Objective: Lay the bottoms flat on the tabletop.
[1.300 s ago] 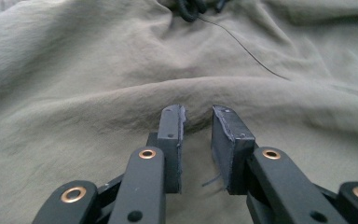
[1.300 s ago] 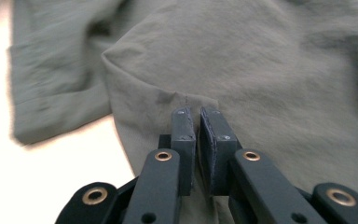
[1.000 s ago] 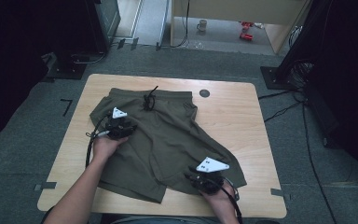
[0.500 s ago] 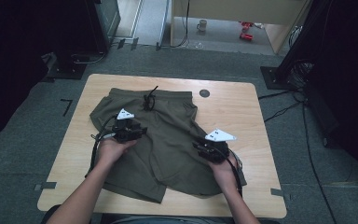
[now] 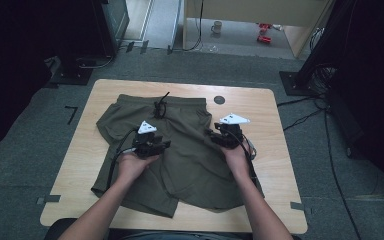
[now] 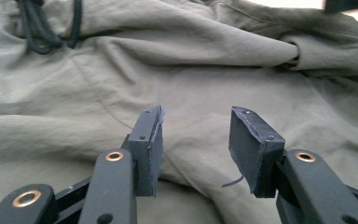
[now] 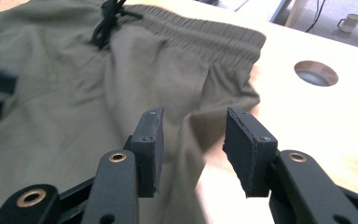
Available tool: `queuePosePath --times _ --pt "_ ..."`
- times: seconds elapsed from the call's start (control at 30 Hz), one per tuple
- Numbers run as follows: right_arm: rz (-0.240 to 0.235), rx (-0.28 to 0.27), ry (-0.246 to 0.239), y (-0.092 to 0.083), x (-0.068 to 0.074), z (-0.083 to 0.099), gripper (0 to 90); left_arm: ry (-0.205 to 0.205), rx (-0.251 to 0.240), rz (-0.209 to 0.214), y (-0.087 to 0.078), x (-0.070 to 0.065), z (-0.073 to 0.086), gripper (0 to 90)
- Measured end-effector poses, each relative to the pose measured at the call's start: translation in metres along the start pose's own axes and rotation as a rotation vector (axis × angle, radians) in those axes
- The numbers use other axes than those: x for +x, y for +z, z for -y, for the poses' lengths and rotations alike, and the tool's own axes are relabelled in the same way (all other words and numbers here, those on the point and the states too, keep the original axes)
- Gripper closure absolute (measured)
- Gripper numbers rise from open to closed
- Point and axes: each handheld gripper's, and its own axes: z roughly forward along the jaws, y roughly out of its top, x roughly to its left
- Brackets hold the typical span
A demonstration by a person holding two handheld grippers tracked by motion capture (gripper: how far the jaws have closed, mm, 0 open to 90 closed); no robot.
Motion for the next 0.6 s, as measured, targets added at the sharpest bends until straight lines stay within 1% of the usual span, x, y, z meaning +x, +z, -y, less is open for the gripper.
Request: queuePosePath --times 0.1,0.13,0.17,0.2,0.27,0.3,0.33,0.37,0.43,0.47,0.5,0.53,0.57,0.6 --pt "0.002 -0.014 0.01 0.008 -0.009 -0.009 60.2 0.012 0.001 0.014 -0.001 -0.01 0.002 53.3" --pt "0.01 -0.018 0.015 0.015 -0.016 -0.015 62.1 0.018 -0.004 0.015 -0.002 -0.014 0.003 53.3" --pt "0.01 -0.018 0.015 0.015 -0.016 -0.015 62.1 0.021 -0.006 0.019 -0.002 -0.017 0.004 53.3" --pt "0.018 -0.009 0.013 0.018 -0.02 -0.017 63.7 0.022 -0.005 0.028 -0.001 -0.021 0.006 53.3" --pt "0.029 0.004 -0.009 0.025 -0.025 -0.022 69.1 0.029 -0.004 0.04 0.0 -0.028 0.01 53.3" --pt "0.035 0.007 -0.016 0.028 -0.027 -0.024 73.7 0.031 -0.001 0.044 0.0 -0.03 0.012 53.4" --pt "0.036 0.008 -0.014 0.031 -0.028 -0.025 75.6 0.034 0.009 0.046 0.002 -0.032 0.014 53.4" --pt "0.024 0.009 0.006 0.036 -0.032 -0.026 78.4 0.037 0.011 0.046 0.003 -0.034 0.016 53.4" --pt "0.0 0.016 0.051 0.041 -0.035 -0.026 80.5 0.041 0.025 0.05 0.005 -0.037 0.019 53.5" --pt "-0.022 0.022 0.065 0.046 -0.036 -0.026 80.9 0.045 0.032 0.053 0.007 -0.038 0.021 53.8" --pt "-0.027 0.025 0.058 0.05 -0.035 -0.025 81.4 0.051 0.038 0.054 0.007 -0.039 0.023 53.8" --pt "-0.037 0.053 0.026 0.059 -0.03 -0.021 81.4 0.059 0.051 0.056 0.009 -0.041 0.025 53.8" --pt "-0.037 0.053 0.026 0.059 -0.03 -0.021 81.4 0.065 0.057 0.055 0.01 -0.042 0.027 53.8" --pt "-0.039 0.071 0.01 0.062 -0.029 -0.02 81.4 0.075 0.068 0.052 0.012 -0.043 0.029 53.8"
